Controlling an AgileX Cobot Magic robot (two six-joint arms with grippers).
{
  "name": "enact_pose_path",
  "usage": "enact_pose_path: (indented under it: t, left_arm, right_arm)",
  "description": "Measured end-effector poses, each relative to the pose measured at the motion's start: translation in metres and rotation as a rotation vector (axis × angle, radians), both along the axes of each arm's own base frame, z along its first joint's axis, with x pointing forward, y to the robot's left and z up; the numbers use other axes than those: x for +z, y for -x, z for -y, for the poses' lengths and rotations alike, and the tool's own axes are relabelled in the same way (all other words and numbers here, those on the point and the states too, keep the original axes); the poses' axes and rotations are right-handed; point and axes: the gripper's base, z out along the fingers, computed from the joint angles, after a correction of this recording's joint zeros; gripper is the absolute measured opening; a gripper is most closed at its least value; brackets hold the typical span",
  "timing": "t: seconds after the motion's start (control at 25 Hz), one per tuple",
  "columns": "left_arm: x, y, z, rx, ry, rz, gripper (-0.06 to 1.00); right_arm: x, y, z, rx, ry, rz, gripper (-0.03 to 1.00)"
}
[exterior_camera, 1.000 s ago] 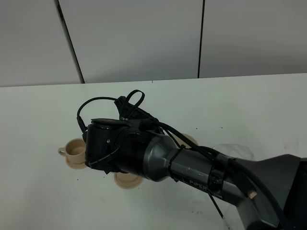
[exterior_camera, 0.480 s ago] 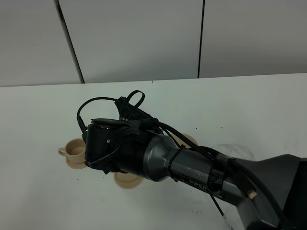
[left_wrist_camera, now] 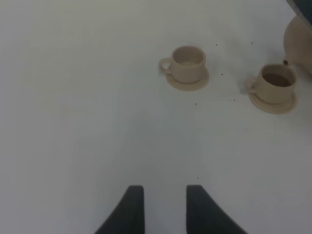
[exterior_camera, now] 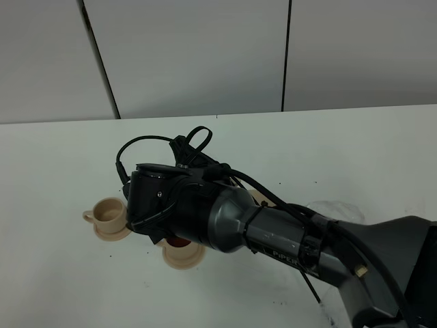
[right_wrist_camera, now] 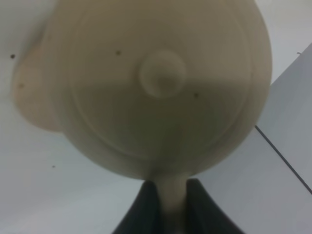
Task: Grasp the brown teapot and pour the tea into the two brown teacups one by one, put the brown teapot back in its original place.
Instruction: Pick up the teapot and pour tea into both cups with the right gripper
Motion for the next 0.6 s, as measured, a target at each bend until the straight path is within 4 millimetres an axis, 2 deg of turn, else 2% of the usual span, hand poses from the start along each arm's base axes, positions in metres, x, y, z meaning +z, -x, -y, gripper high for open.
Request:
enact_pose_path:
  t: [0.6]
  left_arm:
    - [0.0, 0.0, 0.0, 0.0, 0.0, 0.0, 0.28]
  right_arm:
    - [-0.0028, -0.0003, 0.0021, -0.046, -0.043, -0.04, 0.09]
